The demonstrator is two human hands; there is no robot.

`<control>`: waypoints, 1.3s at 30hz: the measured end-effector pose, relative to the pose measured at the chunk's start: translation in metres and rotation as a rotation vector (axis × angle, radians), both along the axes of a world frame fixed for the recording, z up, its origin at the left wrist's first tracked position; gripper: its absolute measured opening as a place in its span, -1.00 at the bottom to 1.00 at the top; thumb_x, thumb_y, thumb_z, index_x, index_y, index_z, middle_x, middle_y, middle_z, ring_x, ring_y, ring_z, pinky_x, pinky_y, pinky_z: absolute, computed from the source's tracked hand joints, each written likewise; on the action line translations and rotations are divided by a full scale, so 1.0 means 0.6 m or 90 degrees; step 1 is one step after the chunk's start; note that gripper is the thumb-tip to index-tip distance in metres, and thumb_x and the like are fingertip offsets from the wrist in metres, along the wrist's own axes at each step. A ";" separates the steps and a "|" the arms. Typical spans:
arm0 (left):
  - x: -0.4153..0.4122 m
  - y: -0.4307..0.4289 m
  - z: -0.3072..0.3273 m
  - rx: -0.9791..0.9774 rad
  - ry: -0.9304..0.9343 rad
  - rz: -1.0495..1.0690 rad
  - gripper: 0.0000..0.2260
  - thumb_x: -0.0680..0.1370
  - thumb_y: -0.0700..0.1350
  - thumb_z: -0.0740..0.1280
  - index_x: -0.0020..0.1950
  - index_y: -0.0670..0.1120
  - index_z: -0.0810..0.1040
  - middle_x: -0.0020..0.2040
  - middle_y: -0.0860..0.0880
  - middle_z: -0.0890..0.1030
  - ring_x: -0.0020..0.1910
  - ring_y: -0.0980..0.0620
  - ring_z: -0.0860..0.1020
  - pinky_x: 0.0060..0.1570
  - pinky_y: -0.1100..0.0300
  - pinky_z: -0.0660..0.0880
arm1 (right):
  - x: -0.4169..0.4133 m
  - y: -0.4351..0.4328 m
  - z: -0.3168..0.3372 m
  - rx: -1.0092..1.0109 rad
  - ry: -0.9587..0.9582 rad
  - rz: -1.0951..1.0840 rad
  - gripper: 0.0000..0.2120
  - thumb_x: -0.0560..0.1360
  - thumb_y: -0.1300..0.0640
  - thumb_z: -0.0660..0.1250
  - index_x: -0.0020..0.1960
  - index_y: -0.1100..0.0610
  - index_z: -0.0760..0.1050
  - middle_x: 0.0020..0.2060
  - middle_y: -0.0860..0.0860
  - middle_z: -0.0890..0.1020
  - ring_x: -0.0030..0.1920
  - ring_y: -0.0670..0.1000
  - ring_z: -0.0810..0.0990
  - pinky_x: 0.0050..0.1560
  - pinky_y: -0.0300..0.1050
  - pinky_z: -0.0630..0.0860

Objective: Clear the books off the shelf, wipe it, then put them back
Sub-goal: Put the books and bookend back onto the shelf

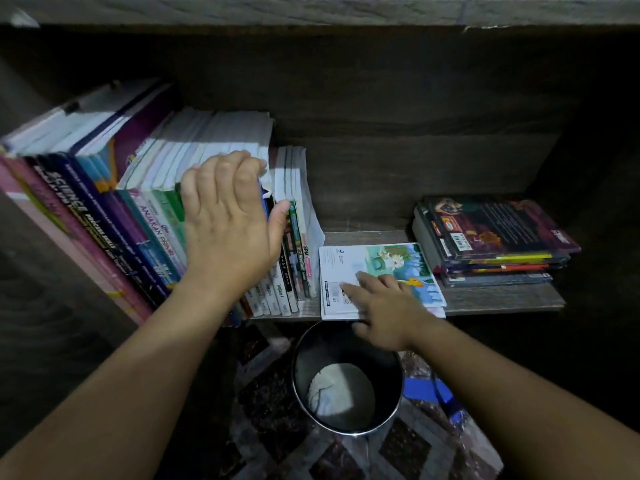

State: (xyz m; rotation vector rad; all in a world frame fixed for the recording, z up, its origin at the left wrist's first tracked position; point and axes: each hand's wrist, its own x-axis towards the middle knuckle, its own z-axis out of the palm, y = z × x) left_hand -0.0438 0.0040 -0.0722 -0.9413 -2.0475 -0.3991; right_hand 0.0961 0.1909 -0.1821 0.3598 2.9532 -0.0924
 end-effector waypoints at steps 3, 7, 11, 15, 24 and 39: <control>0.018 0.000 0.006 0.061 -0.022 -0.029 -0.59 0.52 -0.01 0.31 0.24 -0.25 0.43 0.20 -0.25 0.47 0.23 -0.21 0.35 0.31 -0.09 0.20 | 0.034 0.032 0.032 0.032 -0.041 -0.042 -0.16 0.35 -0.33 0.35 0.52 -0.17 0.07 0.47 0.05 0.20 0.42 0.17 0.18 0.42 0.13 0.18; 0.072 0.035 -0.028 -0.080 -0.025 -0.201 -0.75 0.41 -0.12 0.37 0.05 -0.17 0.56 0.03 -0.17 0.57 0.07 -0.20 0.50 0.12 -0.12 0.39 | 0.068 0.066 0.034 0.007 -0.067 -0.330 -0.19 0.34 -0.20 0.49 0.42 0.00 0.16 0.30 0.18 0.33 0.29 0.22 0.37 0.21 0.11 0.46; 0.111 0.076 -0.128 -0.322 -0.090 -0.259 -0.70 0.35 -0.08 0.47 0.03 -0.13 0.57 -0.05 -0.09 0.56 -0.05 -0.12 0.53 -0.07 0.02 0.46 | 0.075 0.061 0.027 -0.297 0.028 -0.488 -0.15 0.36 -0.04 0.52 0.48 0.01 0.10 0.33 0.21 0.24 0.28 0.26 0.42 0.24 0.06 0.44; 0.108 0.089 -0.191 -0.454 -0.333 -0.098 -0.65 0.57 -0.01 0.30 0.30 -0.11 0.36 0.22 -0.08 0.42 0.20 -0.08 0.43 0.12 0.05 0.43 | 0.050 0.053 0.025 -0.425 0.166 -0.631 -0.47 0.48 -0.09 0.33 0.35 0.12 0.30 0.21 0.15 0.48 0.17 0.15 0.46 0.04 -0.11 0.42; 0.113 0.093 -0.091 -0.419 -0.350 -0.034 -0.77 0.62 -0.02 0.24 0.23 -0.07 0.40 0.13 -0.05 0.49 0.12 -0.07 0.52 -0.02 0.05 0.47 | 0.025 0.029 0.082 -0.556 0.412 -0.745 -0.67 0.53 0.00 0.35 0.20 0.17 0.46 0.00 0.13 0.62 0.00 0.16 0.60 0.05 0.03 0.55; 0.000 -0.046 0.040 -0.062 -0.043 0.031 -0.59 0.58 0.08 0.15 0.33 -0.13 0.44 0.24 -0.12 0.50 0.19 -0.12 0.44 0.14 -0.05 0.23 | -0.046 -0.068 0.081 -0.537 0.192 -0.130 -0.04 0.44 0.04 0.47 0.48 -0.38 -0.17 0.44 0.08 0.36 0.33 0.08 0.46 0.30 0.08 0.45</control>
